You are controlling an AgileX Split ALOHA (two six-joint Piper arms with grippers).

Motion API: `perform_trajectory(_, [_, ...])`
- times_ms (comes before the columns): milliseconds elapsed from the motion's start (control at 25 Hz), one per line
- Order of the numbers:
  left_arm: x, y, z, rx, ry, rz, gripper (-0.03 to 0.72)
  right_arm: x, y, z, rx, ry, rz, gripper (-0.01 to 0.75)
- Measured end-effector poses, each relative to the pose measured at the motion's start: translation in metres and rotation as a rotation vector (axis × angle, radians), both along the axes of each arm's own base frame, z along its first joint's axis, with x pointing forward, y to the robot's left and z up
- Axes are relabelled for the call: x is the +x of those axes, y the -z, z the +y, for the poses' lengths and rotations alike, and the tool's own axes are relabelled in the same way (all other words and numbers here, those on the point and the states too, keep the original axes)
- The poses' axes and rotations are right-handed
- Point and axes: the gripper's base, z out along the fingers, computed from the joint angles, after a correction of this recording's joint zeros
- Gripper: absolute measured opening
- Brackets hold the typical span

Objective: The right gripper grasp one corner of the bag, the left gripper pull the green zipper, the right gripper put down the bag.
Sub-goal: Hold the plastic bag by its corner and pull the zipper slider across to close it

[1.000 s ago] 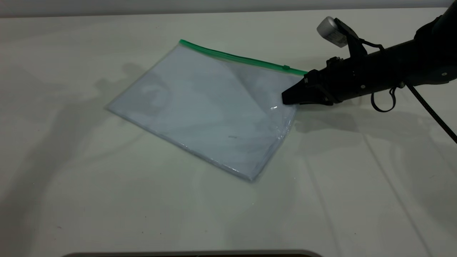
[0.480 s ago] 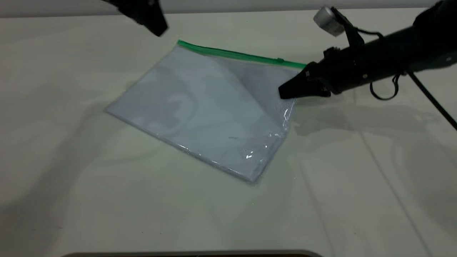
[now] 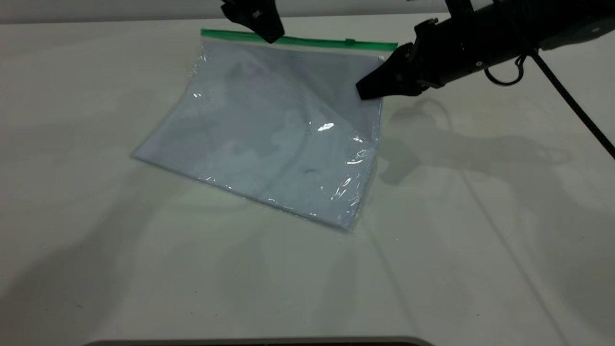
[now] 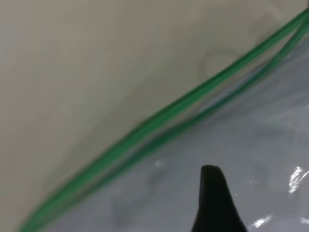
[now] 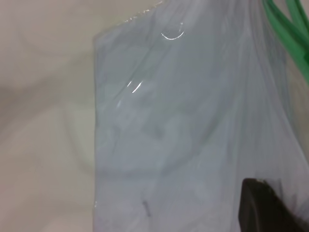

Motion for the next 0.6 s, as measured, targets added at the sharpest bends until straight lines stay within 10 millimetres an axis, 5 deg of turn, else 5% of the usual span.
perform_trajectory(280, [-0.009, 0.002, -0.025, -0.032, 0.238, -0.078, 0.536, -0.003, 0.001, 0.001, -0.048, -0.086, -0.055, 0.035])
perform_trajectory(600, [-0.012, 0.013, -0.035, -0.087, 0.321, -0.09, 0.536, -0.015, 0.0, 0.006, -0.019, -0.243, -0.047, 0.035])
